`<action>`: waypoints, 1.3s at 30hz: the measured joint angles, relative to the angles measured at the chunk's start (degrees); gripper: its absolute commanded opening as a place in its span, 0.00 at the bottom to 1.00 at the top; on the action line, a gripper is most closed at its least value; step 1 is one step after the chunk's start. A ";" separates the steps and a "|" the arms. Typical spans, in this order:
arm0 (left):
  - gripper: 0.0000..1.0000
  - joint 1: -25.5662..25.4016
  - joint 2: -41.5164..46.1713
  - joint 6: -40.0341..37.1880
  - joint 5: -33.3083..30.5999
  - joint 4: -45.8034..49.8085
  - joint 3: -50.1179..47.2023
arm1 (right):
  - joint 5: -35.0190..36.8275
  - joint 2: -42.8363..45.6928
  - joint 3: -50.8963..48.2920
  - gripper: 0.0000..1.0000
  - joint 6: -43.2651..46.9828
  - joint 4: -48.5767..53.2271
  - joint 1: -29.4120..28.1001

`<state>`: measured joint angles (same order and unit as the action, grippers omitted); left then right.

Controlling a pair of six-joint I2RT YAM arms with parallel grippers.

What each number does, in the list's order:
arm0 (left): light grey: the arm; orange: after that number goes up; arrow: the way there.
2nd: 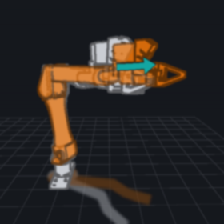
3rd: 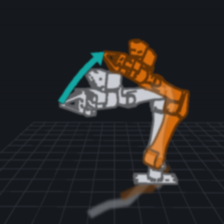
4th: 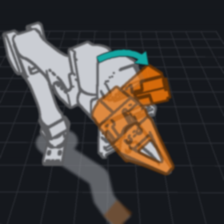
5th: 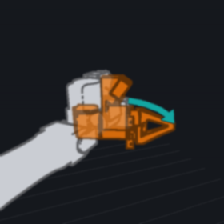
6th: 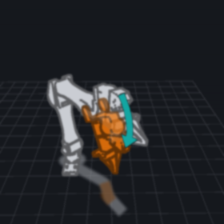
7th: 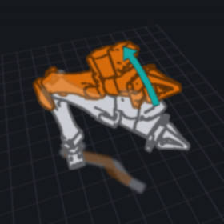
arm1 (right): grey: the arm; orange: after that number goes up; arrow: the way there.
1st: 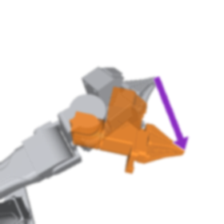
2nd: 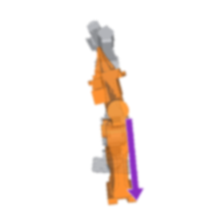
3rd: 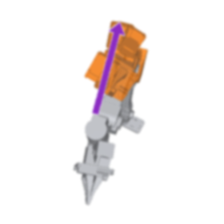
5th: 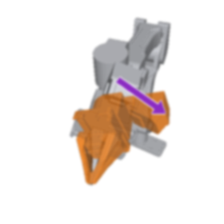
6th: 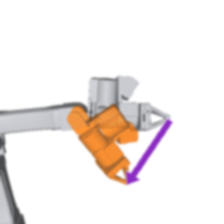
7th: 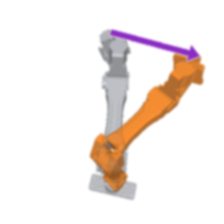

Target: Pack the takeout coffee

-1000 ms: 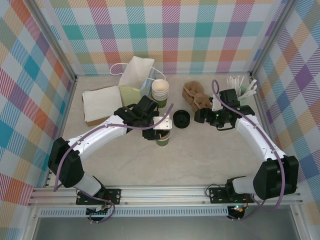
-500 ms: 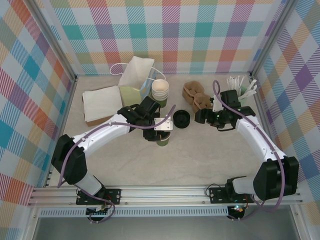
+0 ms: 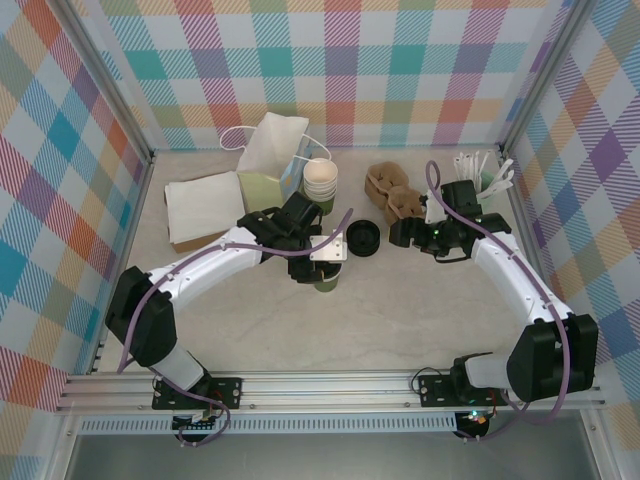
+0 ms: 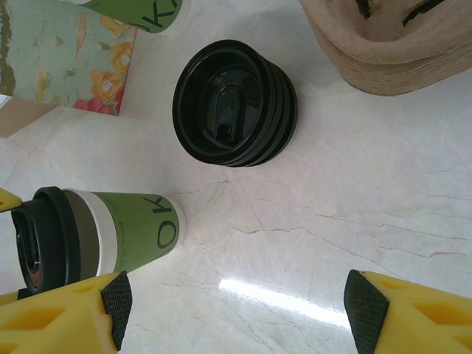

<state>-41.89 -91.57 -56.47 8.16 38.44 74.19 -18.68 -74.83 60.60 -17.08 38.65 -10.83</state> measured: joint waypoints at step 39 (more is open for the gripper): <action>0.95 0.83 23.69 43.71 -10.73 -13.27 -15.02 | -7.13 -6.01 4.17 0.78 -0.55 0.04 -8.96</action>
<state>-41.06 -67.88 -12.75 -2.57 25.17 59.18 -25.80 -80.84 64.77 -17.63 38.70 -19.79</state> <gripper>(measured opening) 0.972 0.784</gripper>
